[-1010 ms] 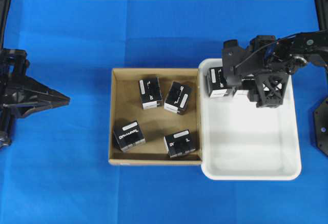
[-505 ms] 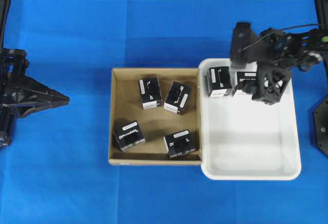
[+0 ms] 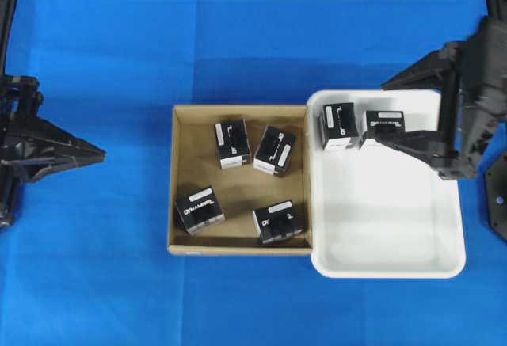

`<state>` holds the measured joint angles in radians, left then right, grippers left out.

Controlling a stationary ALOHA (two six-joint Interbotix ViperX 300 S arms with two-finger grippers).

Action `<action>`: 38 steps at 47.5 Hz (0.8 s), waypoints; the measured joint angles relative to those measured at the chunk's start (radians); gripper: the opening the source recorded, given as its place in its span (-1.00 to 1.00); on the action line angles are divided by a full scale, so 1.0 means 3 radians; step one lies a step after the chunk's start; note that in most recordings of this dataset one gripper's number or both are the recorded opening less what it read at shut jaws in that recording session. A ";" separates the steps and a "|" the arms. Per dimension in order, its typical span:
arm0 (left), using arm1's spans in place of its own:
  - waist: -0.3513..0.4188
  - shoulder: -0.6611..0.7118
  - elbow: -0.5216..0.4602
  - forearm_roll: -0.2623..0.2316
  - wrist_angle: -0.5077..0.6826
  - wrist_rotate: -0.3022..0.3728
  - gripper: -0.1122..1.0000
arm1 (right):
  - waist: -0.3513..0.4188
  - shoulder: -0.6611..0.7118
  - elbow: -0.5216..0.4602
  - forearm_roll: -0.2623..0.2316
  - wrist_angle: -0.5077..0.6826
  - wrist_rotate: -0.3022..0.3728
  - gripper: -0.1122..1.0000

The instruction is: Pick a box that is randomly placed inside the cardboard box.

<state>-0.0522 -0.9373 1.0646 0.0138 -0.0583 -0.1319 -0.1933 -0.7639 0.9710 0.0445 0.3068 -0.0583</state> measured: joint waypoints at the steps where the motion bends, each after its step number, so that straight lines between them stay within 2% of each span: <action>1: 0.0000 0.0000 0.0000 0.0000 0.0000 0.0000 -0.92 | 0.0031 -0.0036 0.0015 0.0000 -0.0036 0.0020 0.94; 16: 0.0000 -0.0005 0.0000 0.0000 0.0000 0.0000 -0.92 | 0.0424 -0.0174 0.0056 0.0000 -0.0358 0.0430 0.94; 26: 0.0000 -0.0005 0.0000 0.0000 0.0066 0.0010 -0.92 | 0.0583 -0.0225 0.0061 0.0000 -0.0675 0.0455 0.94; 38: 0.0000 -0.0015 0.0000 0.0000 0.0138 0.0005 -0.92 | 0.0583 -0.0404 0.0097 0.0000 -0.0721 0.0460 0.94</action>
<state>-0.0522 -0.9419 1.0646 0.0138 -0.0169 -0.1304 -0.0184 -0.8851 1.0002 0.0445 0.0905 0.0798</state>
